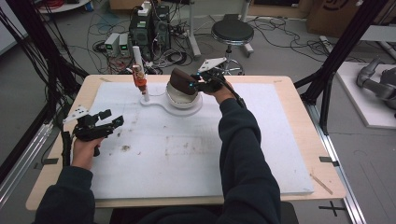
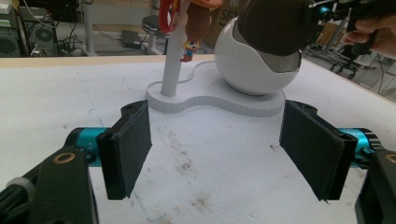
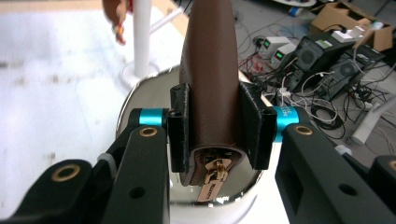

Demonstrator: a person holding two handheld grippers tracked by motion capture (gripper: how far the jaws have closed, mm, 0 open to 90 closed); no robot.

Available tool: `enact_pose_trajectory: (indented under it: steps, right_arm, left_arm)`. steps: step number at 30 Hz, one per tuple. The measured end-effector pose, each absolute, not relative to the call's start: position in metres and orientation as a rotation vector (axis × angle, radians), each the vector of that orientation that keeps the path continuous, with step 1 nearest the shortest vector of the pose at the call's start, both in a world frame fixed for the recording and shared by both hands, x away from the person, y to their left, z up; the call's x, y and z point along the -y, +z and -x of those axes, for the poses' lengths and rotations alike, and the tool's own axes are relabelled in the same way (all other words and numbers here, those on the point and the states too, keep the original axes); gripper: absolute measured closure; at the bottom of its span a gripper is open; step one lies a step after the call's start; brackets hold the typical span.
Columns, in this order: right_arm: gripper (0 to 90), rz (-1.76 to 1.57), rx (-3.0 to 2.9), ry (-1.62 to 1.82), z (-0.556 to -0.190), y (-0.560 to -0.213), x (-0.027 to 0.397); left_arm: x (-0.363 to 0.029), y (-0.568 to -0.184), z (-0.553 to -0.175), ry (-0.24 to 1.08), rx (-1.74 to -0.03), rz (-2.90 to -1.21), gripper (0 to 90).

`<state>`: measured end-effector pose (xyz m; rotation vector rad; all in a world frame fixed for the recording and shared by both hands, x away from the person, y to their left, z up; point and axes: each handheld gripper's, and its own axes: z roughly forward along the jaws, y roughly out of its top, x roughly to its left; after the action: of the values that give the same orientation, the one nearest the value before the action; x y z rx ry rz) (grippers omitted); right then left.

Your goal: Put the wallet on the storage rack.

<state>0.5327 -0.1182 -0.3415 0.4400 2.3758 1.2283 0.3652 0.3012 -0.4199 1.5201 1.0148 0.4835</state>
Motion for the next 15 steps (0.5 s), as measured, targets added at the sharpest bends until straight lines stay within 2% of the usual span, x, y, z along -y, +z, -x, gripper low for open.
enact_pose_trajectory:
  steps: [7, 15]
  right_arm:
    - [67.3, -0.418, -2.398, 1.194, -0.536, -0.351, 0.112]
    - [56.2, -0.573, -2.373, 1.262, -0.541, -0.356, 0.112]
  left_arm:
    - [-0.301, -0.421, -0.365, 0.478, -1.018, -1.520, 25.0]
    - [-0.301, -0.422, -0.366, 0.476, -1.022, -1.524, 24.9]
